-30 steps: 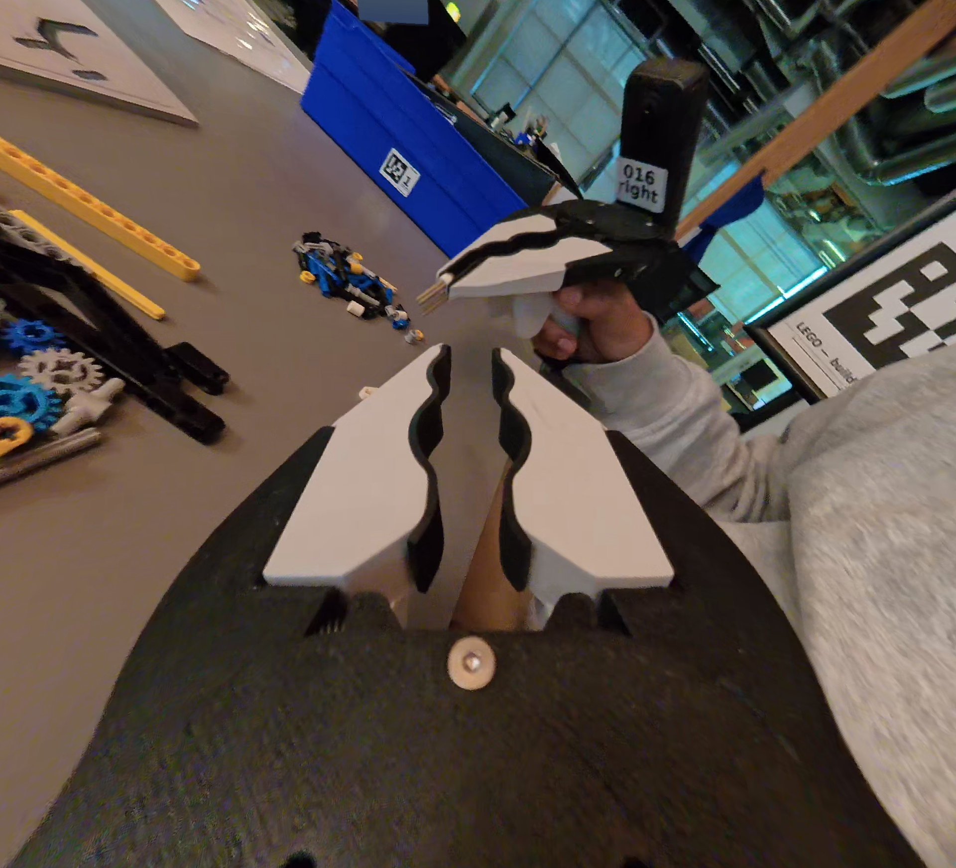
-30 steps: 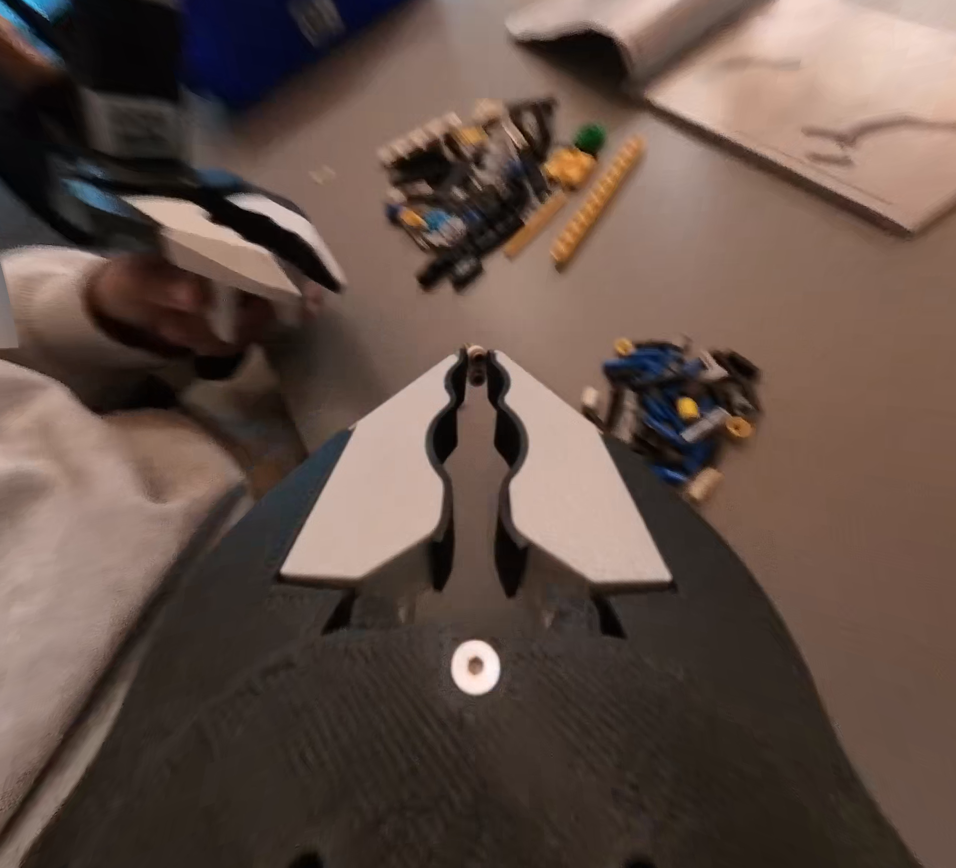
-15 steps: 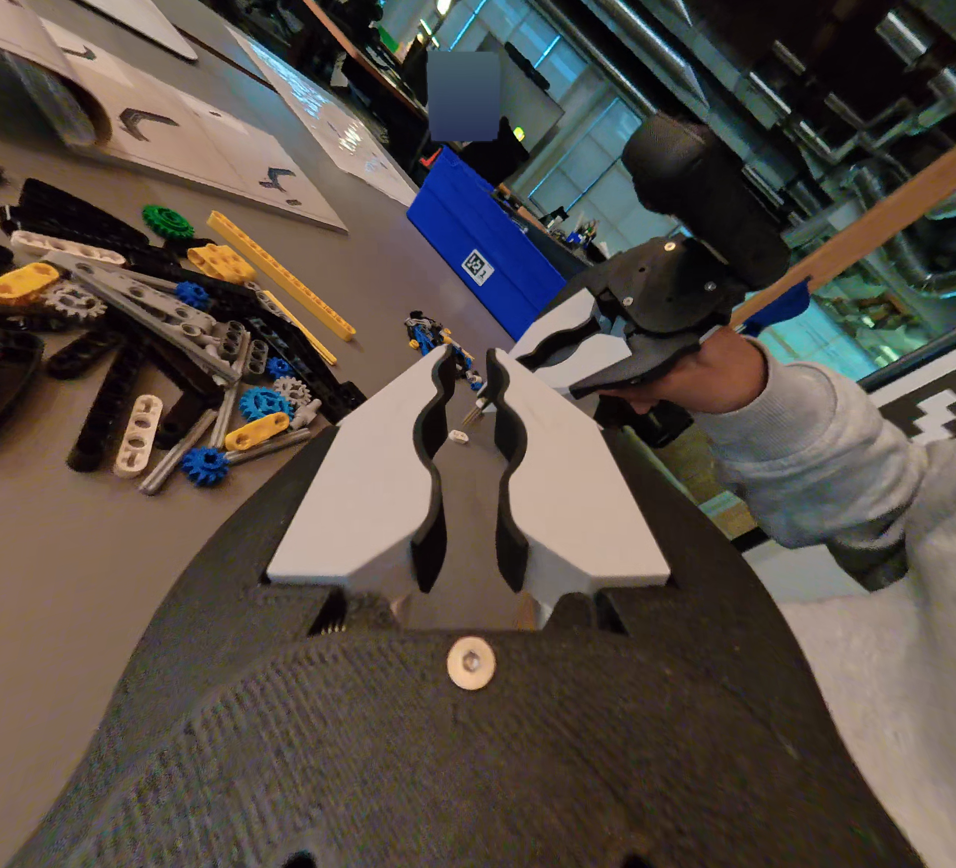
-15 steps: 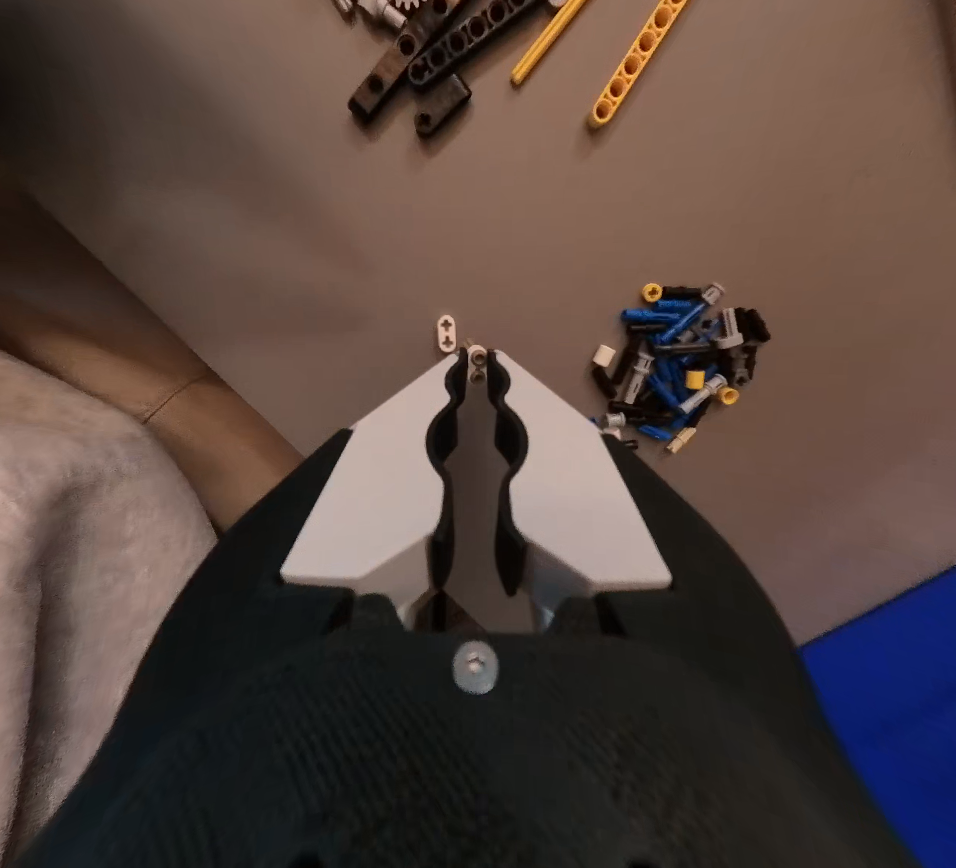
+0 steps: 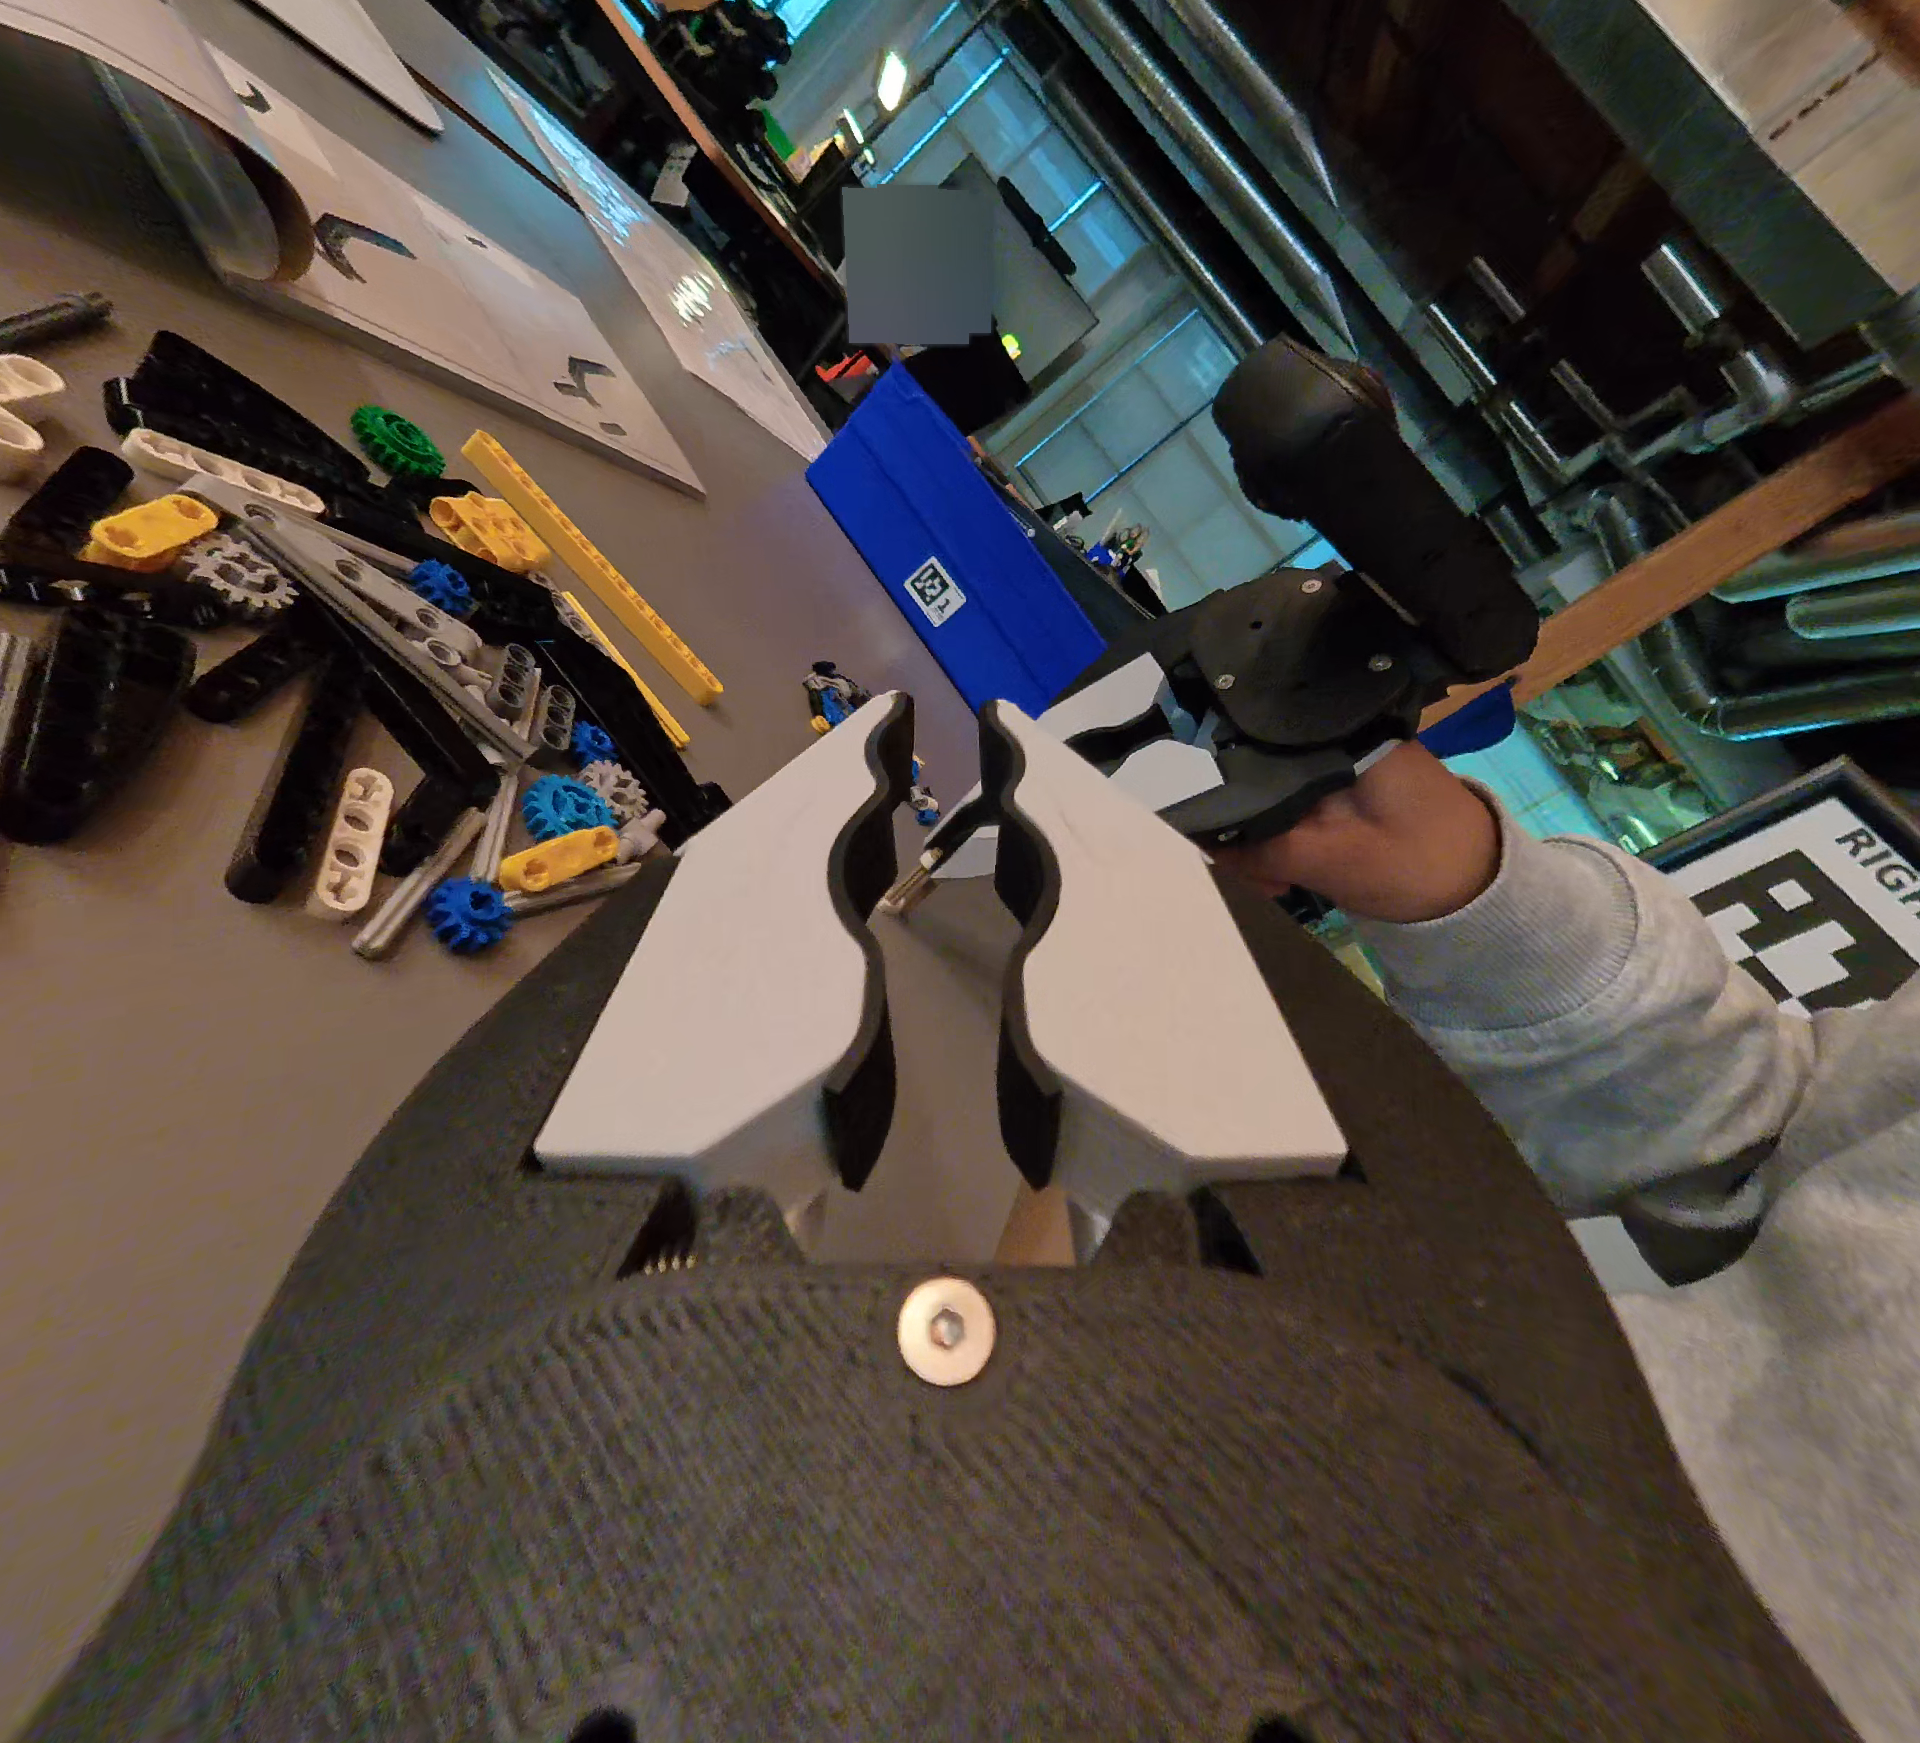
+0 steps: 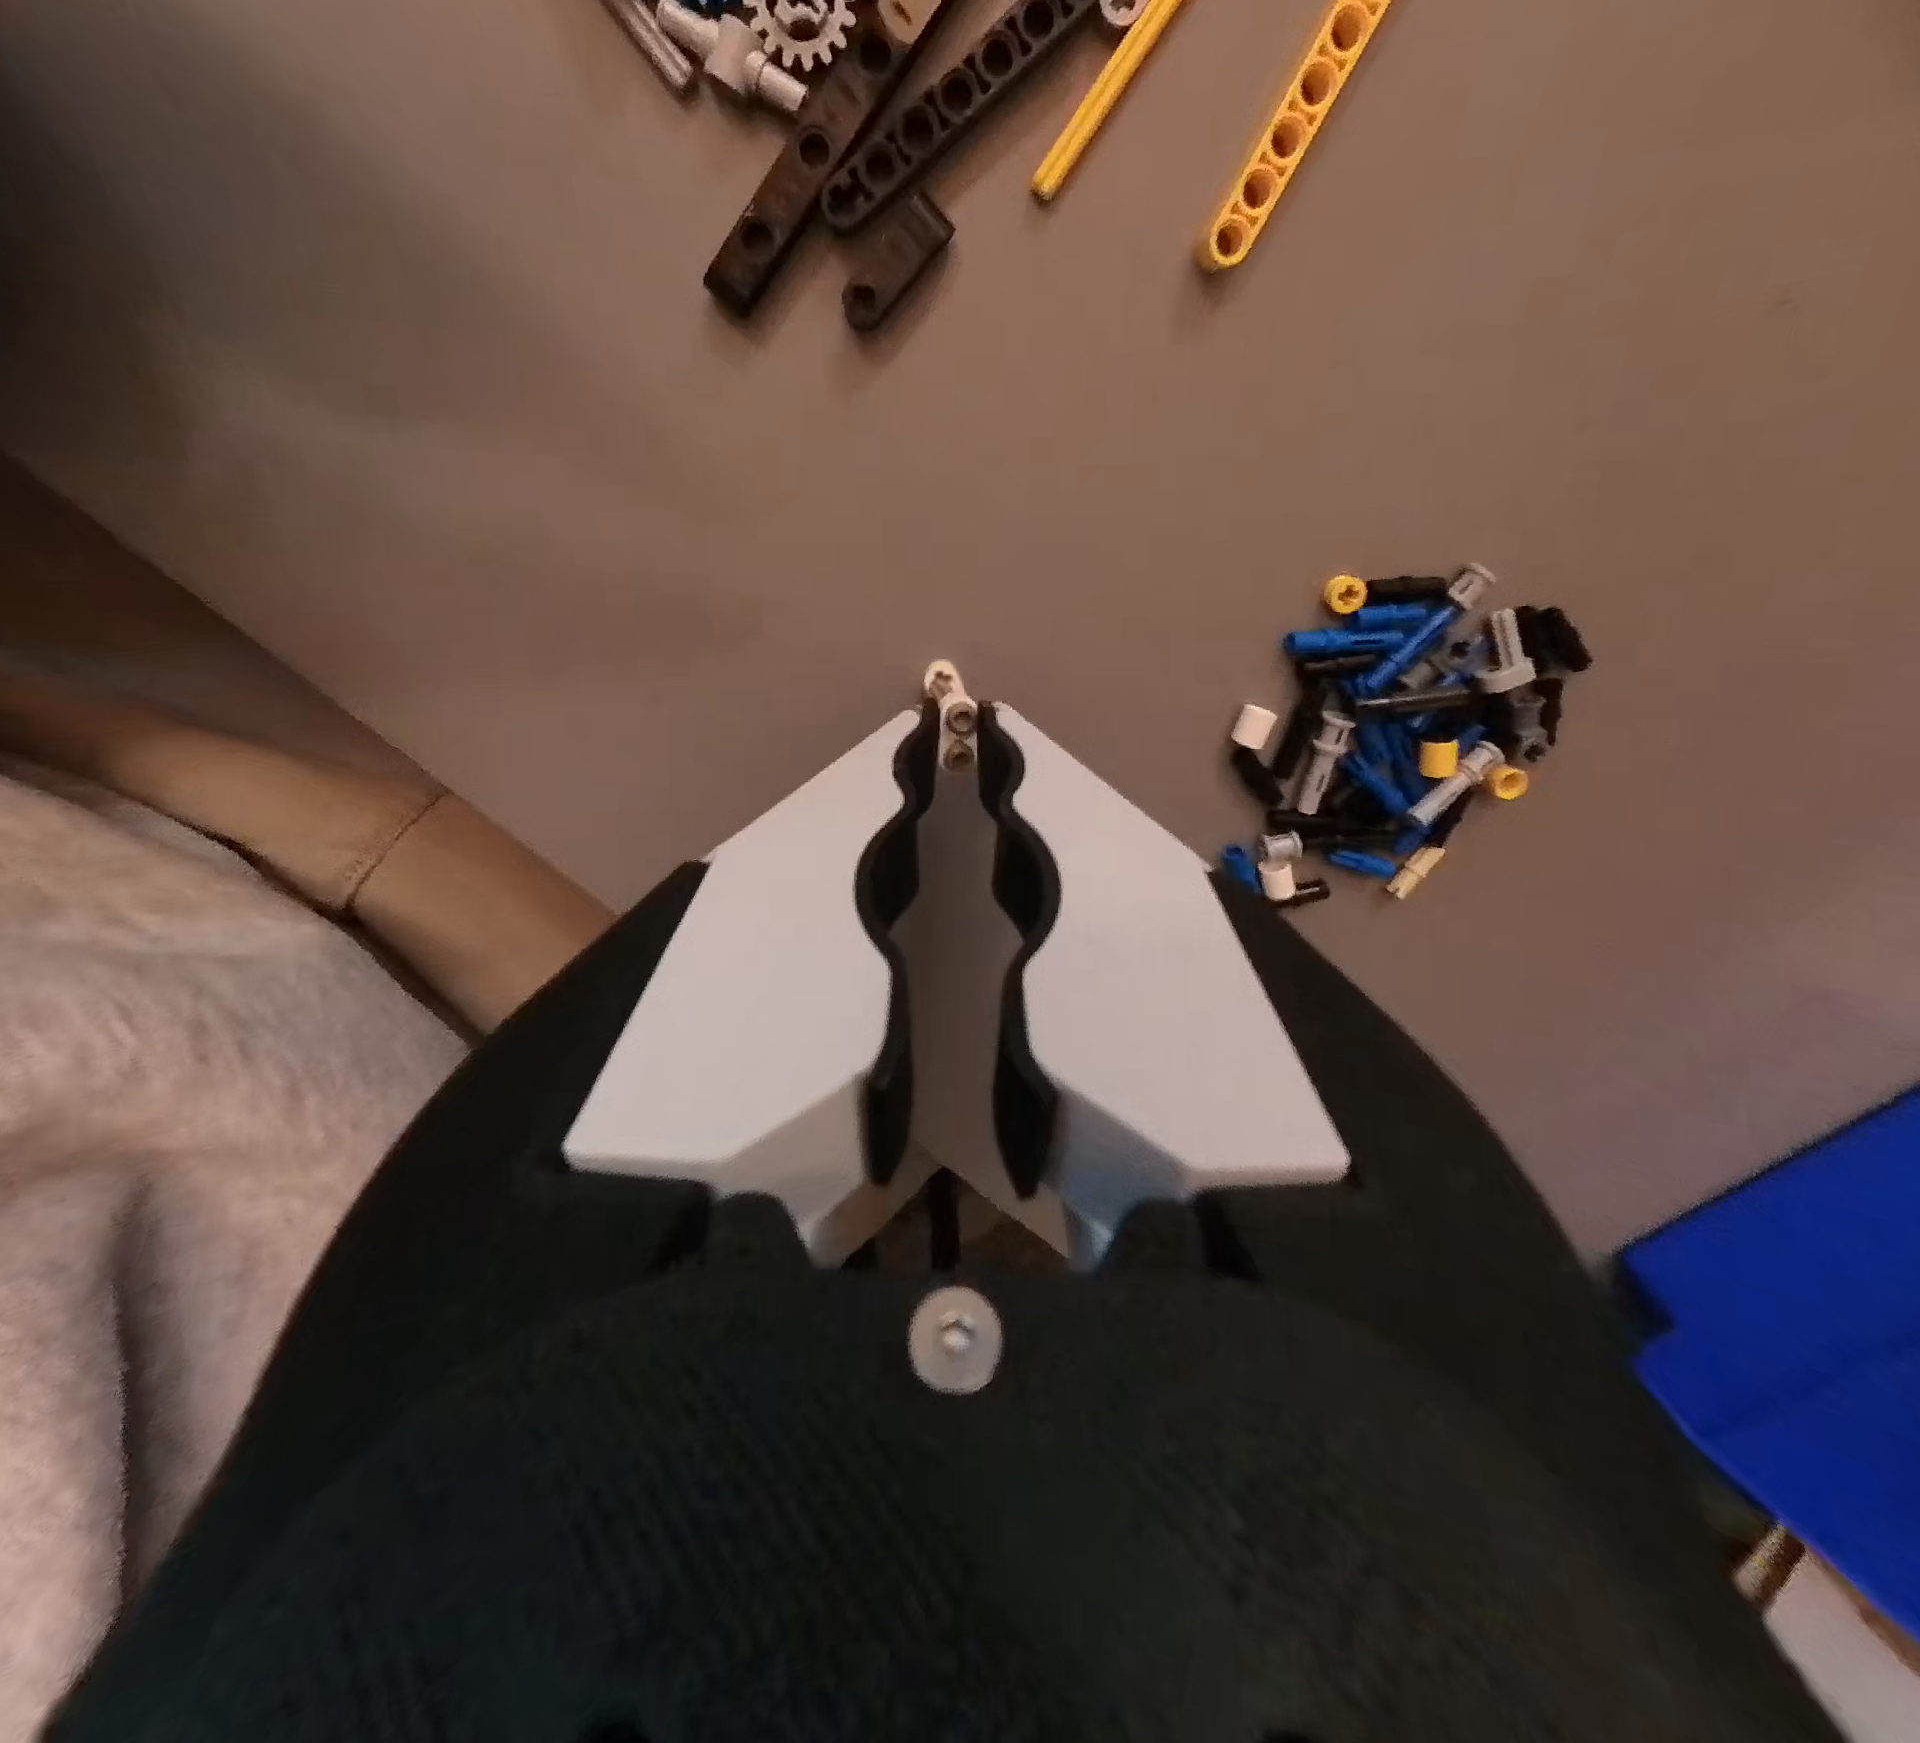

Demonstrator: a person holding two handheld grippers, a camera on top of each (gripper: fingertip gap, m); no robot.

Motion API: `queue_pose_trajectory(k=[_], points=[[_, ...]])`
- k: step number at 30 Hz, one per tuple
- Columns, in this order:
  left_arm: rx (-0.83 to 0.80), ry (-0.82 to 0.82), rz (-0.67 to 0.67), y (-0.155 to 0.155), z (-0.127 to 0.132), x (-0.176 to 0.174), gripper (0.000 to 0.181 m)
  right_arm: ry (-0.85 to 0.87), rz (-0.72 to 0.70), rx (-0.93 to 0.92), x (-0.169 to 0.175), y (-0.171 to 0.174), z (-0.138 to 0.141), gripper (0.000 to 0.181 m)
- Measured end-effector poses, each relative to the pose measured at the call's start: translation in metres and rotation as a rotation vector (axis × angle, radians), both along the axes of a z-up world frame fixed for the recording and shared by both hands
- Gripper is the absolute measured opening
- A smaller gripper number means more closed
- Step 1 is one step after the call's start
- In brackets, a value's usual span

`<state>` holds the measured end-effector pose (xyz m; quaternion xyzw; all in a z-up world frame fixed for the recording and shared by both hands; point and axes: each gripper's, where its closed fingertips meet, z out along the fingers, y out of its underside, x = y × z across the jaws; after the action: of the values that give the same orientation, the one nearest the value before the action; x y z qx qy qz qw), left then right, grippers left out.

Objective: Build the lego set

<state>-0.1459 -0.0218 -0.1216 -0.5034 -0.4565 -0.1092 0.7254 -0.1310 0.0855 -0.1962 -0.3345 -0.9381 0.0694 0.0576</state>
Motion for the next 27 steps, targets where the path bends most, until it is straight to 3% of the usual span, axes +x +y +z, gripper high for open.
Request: queue_pose_trajectory(k=[1,7,27], points=[[0.002,-0.003,-0.001,0.0002,-0.0003,-0.0002,0.011,-0.003,-0.003,-0.002,-0.0002,-0.0002,0.0,0.006],[0.012,-0.019,-0.014,0.0032,-0.002,0.0005,0.011,-0.002,0.015,0.006,-0.0006,-0.0007,-0.0001,0.006],[0.046,-0.054,-0.027,0.003,-0.004,0.0,0.011,0.061,0.263,0.151,-0.0031,-0.0013,0.0049,0.006]])
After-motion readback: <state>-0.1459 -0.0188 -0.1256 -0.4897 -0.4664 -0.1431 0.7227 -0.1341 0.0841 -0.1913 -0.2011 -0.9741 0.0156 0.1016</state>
